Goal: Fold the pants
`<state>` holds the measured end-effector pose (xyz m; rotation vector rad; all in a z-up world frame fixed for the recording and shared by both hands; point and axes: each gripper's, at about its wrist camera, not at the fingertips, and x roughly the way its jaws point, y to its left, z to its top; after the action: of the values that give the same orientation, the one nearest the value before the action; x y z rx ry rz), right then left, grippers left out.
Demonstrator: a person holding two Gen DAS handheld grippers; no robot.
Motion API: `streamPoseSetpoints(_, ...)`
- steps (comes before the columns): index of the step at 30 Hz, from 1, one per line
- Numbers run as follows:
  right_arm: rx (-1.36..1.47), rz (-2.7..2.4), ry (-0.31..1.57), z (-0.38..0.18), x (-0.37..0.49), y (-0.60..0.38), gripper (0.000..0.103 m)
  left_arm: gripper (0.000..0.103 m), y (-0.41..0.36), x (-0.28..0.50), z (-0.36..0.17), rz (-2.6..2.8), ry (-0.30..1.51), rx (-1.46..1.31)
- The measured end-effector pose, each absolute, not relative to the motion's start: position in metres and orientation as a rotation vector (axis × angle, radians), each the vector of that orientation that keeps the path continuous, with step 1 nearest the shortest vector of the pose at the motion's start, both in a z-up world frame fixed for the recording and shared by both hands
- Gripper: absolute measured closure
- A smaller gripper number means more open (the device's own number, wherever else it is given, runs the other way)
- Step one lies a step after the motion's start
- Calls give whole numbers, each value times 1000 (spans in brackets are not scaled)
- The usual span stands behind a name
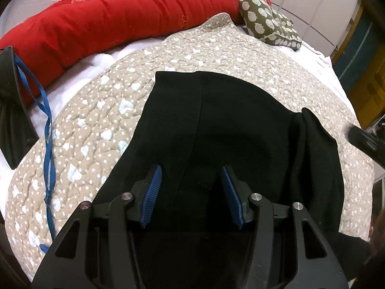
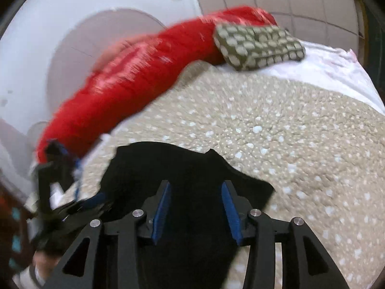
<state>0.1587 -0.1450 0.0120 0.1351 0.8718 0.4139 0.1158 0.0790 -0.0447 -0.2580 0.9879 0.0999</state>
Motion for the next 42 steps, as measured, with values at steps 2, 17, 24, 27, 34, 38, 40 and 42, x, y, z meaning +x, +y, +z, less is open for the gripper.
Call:
streamPoseSetpoints(2, 131, 333, 901, 2, 180, -136, 61, 52, 78, 116, -46, 98, 988, -249)
streamPoseSetpoints(17, 84, 302, 852, -3, 201, -201, 101, 51, 79, 120, -49, 92, 995, -268)
streamPoseSetpoints(24, 147, -164, 815, 17, 167, -364, 101, 51, 83, 127, -41, 86, 1002, -281)
streamPoseSetpoints(27, 131, -344, 902, -1, 164, -411, 100, 51, 81, 130, -37, 92, 994, -269)
streamPoseSetpoints(34, 156, 148, 844, 3, 190, -336, 58, 51, 89, 150, -22, 96, 968, -239)
streamPoseSetpoints(38, 21, 453, 819, -1, 219, -248, 58, 51, 98, 167, -22, 71, 987, -251)
streamPoseSetpoints(40, -28, 552, 829, -9, 236, -214, 58, 51, 103, 176, -25, 65, 1004, -242)
streamPoseSetpoints(42, -85, 607, 851, -19, 251, -191, 58, 51, 109, 188, -23, 44, 1001, -243)
